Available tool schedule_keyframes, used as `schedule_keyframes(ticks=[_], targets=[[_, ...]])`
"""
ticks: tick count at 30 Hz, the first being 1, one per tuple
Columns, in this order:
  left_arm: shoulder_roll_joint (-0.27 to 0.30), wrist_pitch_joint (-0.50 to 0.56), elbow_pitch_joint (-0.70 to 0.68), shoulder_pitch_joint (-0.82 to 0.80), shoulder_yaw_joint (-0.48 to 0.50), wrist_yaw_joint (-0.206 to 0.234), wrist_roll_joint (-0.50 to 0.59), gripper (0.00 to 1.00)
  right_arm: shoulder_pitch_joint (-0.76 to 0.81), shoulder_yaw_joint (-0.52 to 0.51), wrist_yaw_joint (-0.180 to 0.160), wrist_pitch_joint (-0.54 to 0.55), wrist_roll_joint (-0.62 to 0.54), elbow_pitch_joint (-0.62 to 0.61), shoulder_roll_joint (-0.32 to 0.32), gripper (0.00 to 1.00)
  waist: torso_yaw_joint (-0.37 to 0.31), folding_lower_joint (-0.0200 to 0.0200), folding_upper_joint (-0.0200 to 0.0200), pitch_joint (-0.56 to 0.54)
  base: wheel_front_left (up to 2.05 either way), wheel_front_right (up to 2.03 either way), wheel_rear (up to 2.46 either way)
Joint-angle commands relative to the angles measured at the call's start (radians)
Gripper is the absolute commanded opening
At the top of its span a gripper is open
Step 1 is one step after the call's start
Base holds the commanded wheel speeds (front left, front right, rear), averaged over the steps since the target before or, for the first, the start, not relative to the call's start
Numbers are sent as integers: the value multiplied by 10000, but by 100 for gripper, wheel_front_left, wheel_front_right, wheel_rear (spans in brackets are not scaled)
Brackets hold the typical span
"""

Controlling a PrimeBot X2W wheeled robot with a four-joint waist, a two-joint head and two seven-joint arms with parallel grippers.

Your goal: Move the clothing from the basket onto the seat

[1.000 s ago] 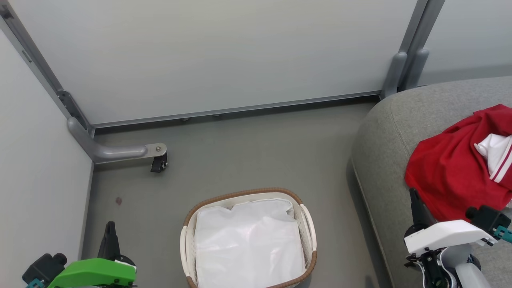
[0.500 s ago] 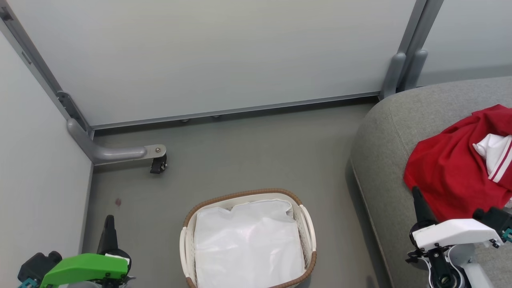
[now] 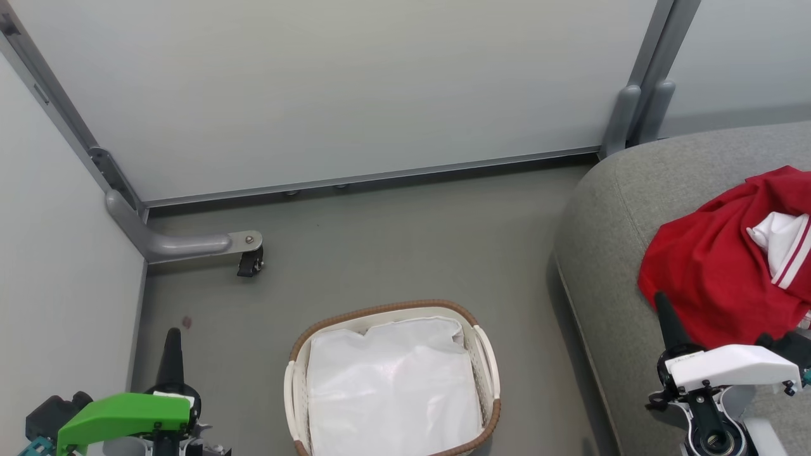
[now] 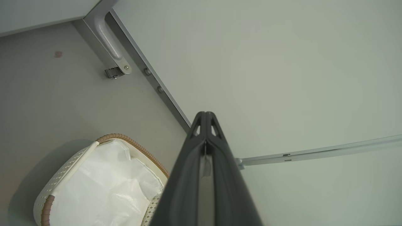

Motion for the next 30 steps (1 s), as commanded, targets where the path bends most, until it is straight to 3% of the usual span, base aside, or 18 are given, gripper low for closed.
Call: schedule_keyframes(ticks=[1, 30], targets=[[75, 74, -144, -214, 50, -20, -285, 0, 60, -47, -5, 75, 308, -138, -68, 0, -3, 0, 0, -4, 0, 0, 0], [96, 729, -549, -376, 140, -28, -2613, 0, 160, -195, -7, 725, 2930, -491, -90, 0, -57, 0, 0, -84, 0, 0, 0]])
